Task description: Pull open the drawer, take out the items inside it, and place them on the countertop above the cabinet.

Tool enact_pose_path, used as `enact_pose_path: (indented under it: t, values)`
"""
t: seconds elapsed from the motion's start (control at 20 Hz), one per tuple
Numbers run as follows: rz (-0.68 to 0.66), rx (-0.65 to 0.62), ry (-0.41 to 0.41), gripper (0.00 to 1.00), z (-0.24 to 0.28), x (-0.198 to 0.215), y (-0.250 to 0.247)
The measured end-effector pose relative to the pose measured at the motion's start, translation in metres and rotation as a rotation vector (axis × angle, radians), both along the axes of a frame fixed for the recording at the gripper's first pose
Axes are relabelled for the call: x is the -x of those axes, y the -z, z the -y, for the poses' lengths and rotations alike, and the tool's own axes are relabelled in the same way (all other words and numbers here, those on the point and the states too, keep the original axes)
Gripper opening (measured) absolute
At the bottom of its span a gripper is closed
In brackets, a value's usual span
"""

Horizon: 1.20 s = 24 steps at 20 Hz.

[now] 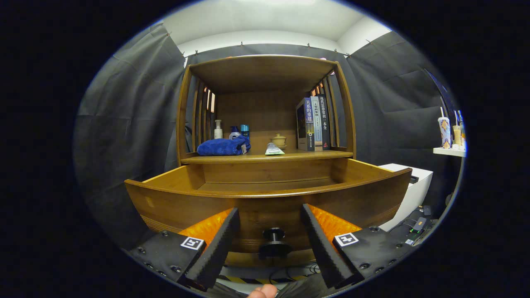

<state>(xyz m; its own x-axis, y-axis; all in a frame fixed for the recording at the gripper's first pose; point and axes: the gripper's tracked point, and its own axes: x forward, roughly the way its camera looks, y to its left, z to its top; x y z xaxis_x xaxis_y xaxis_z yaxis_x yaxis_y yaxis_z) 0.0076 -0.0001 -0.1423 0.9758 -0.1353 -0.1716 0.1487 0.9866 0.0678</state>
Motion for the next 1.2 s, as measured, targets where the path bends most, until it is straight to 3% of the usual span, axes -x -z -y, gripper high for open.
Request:
enact_pose_path:
  t: [0.15, 0.65, 0.85, 1.2]
  values:
    - [0.091, -0.046, -0.007, 0.98, -0.004, -0.020, -0.028]
    - [0.072, -0.010, -0.011, 0.99, 0.008, -0.097, -0.015]
    - [-0.017, -0.006, -0.020, 0.99, 0.012, -0.127, 0.021]
    - [-0.029, 0.008, -0.022, 0.99, 0.018, -0.176, 0.030]
